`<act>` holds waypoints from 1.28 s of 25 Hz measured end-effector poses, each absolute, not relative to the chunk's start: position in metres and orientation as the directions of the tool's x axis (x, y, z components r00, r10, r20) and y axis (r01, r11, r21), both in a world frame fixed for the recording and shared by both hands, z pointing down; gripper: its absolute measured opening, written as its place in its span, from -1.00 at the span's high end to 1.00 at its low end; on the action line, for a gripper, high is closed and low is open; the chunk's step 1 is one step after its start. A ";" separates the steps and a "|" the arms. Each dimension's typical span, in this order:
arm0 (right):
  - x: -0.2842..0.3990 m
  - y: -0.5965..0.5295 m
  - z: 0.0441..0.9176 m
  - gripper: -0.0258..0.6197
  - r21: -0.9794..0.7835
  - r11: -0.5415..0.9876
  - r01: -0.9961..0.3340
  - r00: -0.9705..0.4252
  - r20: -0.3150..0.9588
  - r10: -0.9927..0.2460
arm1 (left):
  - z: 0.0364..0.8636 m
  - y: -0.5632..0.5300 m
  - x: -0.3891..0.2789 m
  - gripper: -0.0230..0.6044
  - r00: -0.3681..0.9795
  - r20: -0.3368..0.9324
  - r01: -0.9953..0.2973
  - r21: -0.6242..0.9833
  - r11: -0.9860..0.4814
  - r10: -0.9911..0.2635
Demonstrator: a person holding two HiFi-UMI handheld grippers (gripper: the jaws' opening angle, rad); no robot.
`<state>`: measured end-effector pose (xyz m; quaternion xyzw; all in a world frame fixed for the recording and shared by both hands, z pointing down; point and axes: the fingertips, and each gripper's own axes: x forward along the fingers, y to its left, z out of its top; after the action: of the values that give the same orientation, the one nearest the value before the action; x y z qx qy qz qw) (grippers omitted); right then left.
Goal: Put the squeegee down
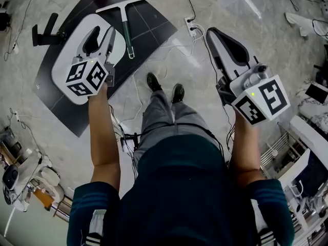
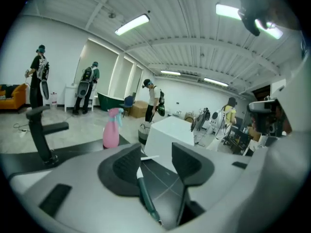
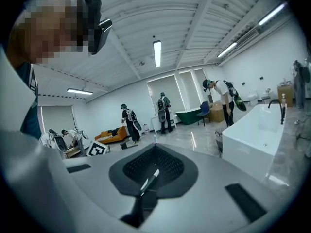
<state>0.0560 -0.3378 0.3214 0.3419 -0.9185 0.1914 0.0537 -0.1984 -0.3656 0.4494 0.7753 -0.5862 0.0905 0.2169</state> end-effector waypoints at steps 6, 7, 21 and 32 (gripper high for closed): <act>0.070 -0.326 0.273 0.91 -0.259 0.743 -0.617 -0.786 0.147 -0.601 | 0.345 -0.319 -0.201 0.64 0.257 0.203 -0.964 0.120 -0.236 -0.945; 0.073 -0.323 0.265 0.91 -0.244 0.752 -0.612 -0.789 0.137 -0.598 | 0.327 -0.310 -0.199 0.70 0.252 0.173 -0.966 0.097 -0.238 -0.952; 0.106 -0.249 0.204 0.92 -0.103 0.847 -0.522 -0.853 0.066 -0.517 | 0.190 -0.191 -0.155 0.91 0.258 -0.078 -0.965 0.022 -0.261 -0.963; 0.132 -0.223 0.197 0.92 -0.101 0.848 -0.521 -0.853 0.031 -0.520 | 0.180 -0.143 -0.145 0.91 0.229 -0.084 -0.973 0.020 -0.231 -0.970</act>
<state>0.1323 -0.2226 0.1971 0.2707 -0.9612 0.0529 0.0011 -0.1446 -0.1430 0.1796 0.7836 -0.6198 -0.0391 -0.0181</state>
